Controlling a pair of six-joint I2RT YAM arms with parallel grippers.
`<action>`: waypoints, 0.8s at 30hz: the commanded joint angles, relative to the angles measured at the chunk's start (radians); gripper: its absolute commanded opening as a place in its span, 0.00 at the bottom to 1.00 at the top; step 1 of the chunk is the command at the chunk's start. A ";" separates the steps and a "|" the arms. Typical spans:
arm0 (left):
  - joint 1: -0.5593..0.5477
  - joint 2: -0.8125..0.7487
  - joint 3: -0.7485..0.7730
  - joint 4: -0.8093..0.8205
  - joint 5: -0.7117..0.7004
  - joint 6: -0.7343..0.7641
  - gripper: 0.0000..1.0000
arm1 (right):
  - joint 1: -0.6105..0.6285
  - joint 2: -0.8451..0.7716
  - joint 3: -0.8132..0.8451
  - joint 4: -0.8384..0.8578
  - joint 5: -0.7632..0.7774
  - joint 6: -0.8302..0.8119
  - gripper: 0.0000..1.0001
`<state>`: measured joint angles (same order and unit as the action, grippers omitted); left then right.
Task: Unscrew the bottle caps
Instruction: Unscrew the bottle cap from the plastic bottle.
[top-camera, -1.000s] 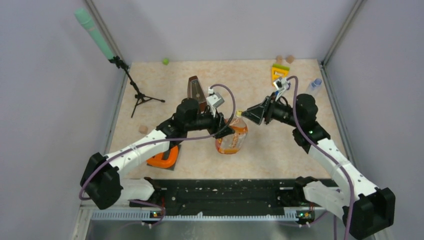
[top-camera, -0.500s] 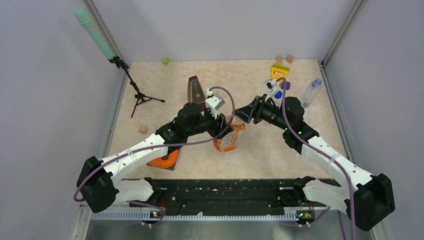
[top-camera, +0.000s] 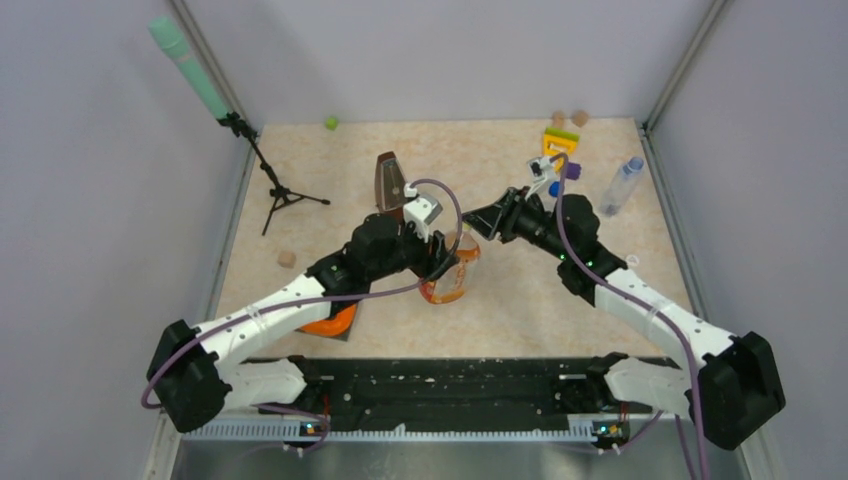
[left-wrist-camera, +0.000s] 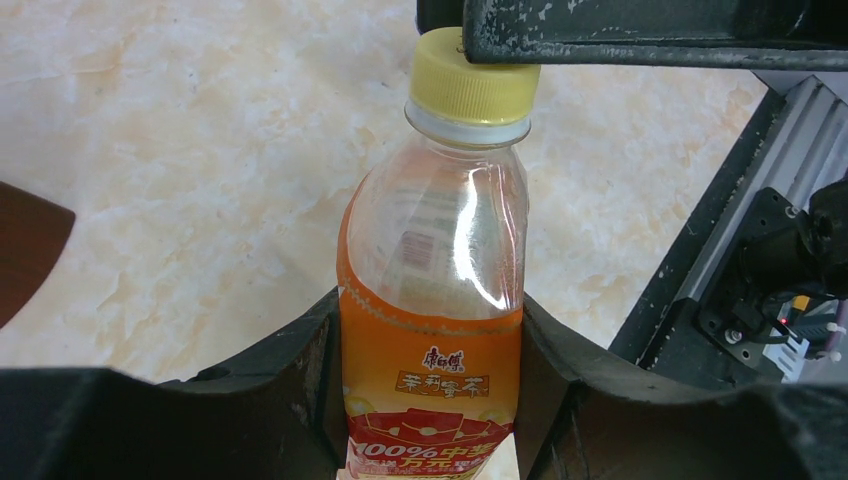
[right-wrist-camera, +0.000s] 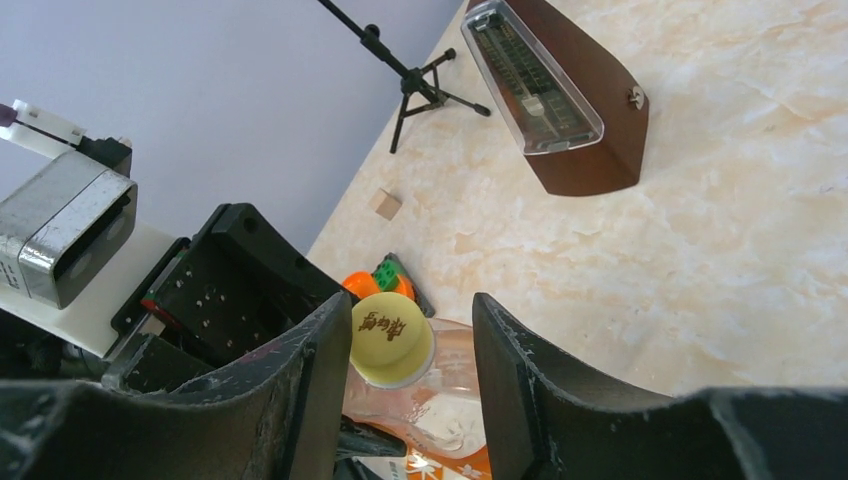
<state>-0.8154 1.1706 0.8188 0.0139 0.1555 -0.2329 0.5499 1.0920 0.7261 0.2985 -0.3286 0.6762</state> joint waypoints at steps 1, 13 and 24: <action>-0.005 -0.037 0.000 0.043 -0.033 0.007 0.00 | 0.031 0.031 0.010 0.071 0.004 0.024 0.47; -0.006 -0.023 0.014 0.022 -0.113 -0.010 0.00 | 0.038 0.089 0.057 0.050 -0.032 0.044 0.44; -0.006 -0.009 0.031 0.015 -0.081 -0.005 0.00 | 0.065 0.109 0.066 0.068 0.015 0.030 0.43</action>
<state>-0.8177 1.1679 0.8150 -0.0170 0.0628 -0.2367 0.6041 1.2076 0.7418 0.3439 -0.3382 0.7280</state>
